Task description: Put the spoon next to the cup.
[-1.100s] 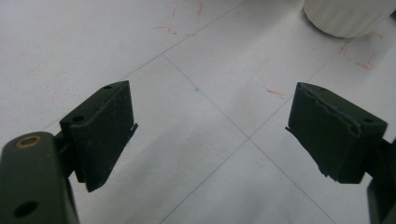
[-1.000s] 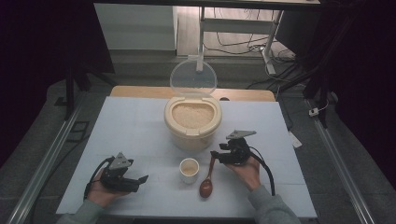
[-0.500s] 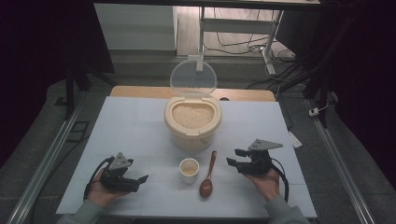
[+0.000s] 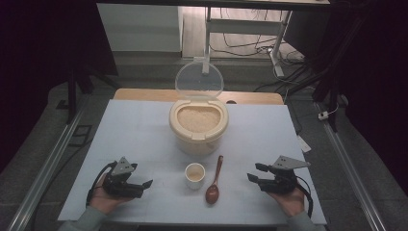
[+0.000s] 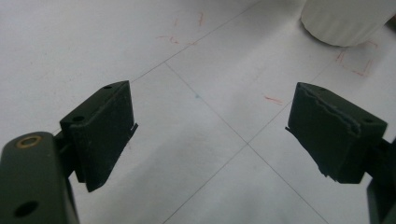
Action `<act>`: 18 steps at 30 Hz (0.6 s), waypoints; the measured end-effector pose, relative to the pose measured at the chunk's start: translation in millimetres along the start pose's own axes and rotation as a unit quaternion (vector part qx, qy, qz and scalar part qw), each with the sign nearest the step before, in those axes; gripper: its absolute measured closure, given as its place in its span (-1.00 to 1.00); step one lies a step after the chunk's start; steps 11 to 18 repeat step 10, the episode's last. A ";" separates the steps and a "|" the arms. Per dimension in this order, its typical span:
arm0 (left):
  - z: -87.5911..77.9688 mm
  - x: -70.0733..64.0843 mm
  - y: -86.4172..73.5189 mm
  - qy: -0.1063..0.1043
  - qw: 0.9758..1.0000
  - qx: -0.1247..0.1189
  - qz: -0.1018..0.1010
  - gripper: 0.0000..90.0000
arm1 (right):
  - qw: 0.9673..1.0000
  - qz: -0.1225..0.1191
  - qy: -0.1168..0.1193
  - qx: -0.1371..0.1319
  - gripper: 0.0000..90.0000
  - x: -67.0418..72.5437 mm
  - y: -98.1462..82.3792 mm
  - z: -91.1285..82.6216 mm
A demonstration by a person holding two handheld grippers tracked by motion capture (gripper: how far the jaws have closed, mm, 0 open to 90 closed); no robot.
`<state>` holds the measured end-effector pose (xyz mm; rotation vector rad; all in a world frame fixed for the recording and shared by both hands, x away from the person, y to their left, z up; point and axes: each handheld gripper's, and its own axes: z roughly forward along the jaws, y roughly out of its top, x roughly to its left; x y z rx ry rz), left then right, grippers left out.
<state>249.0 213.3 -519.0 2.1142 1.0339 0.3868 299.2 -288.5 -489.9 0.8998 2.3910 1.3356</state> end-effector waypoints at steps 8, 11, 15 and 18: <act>-0.7 0.2 0.1 0.000 1.000 -0.001 0.001 -0.68 | 1.000 -0.001 -0.003 -0.001 -0.03 -2.0 -3.0 -3.1; -0.7 0.4 0.2 0.000 1.000 -0.002 0.000 -0.67 | 1.000 -0.003 0.002 -0.001 -0.03 -1.8 -3.1 -2.7; -0.7 0.4 0.2 0.000 1.000 -0.002 0.000 -0.67 | 1.000 -0.003 0.002 -0.001 -0.03 -1.8 -3.1 -2.7; -0.7 0.4 0.2 0.000 1.000 -0.002 0.000 -0.67 | 1.000 -0.003 0.002 -0.001 -0.03 -1.8 -3.1 -2.7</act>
